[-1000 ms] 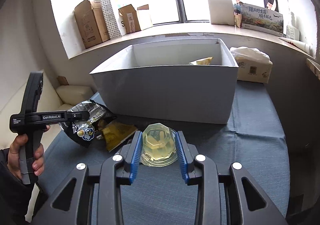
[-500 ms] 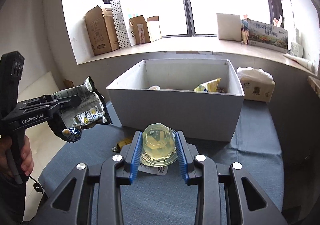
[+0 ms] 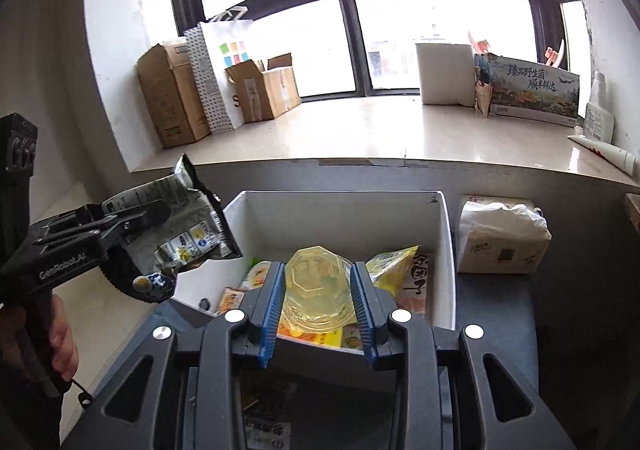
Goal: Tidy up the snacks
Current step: 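Drop the jelly cup into the box with the right tool while the left tool drops the chip bag in, then grasp the clear meat-snack packet with the right tool while the left tool grasps the gold packet, then drop the meat-snack packet into the box with the right tool while the left tool drops the gold packet in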
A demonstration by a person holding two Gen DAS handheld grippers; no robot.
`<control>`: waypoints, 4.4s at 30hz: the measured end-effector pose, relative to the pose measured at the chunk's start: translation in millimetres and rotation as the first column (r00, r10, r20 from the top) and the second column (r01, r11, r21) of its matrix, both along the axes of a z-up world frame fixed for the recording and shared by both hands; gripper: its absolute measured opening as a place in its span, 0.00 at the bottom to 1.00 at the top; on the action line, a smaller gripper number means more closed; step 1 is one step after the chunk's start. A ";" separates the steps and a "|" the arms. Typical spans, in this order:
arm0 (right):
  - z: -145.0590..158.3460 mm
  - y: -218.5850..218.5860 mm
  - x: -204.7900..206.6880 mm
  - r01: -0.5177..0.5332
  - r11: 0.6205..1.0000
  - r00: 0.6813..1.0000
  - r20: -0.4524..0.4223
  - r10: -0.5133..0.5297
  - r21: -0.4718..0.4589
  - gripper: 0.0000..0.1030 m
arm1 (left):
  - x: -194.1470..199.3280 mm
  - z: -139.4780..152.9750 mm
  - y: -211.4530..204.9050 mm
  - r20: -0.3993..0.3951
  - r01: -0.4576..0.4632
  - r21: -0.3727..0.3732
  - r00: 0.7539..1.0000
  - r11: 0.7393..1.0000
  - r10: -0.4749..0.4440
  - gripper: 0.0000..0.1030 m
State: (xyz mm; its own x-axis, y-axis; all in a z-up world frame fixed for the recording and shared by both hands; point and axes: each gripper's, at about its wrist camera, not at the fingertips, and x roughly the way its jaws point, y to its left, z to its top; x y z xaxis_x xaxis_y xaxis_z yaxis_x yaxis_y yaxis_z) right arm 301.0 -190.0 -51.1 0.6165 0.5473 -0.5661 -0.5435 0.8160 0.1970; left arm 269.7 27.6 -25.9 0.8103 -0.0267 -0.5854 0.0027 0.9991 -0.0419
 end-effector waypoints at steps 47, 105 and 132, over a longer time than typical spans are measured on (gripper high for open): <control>-130.4 46.5 -120.6 -0.243 0.951 0.965 -0.150 0.216 -0.189 1.00 | -171.1 -74.7 27.7 -0.062 -0.037 -0.056 0.998 0.998 0.033 1.00; -82.9 -49.4 -135.1 -0.140 0.986 0.981 -0.148 0.126 -0.088 0.60 | -36.1 -185.3 -37.4 -0.361 0.141 0.124 0.929 0.982 -0.088 0.64; -28.9 -37.5 -106.7 -0.148 0.989 0.988 -0.035 0.148 -0.007 0.60 | -76.9 -29.0 -5.4 -0.064 0.112 -0.065 0.991 0.992 -0.116 0.43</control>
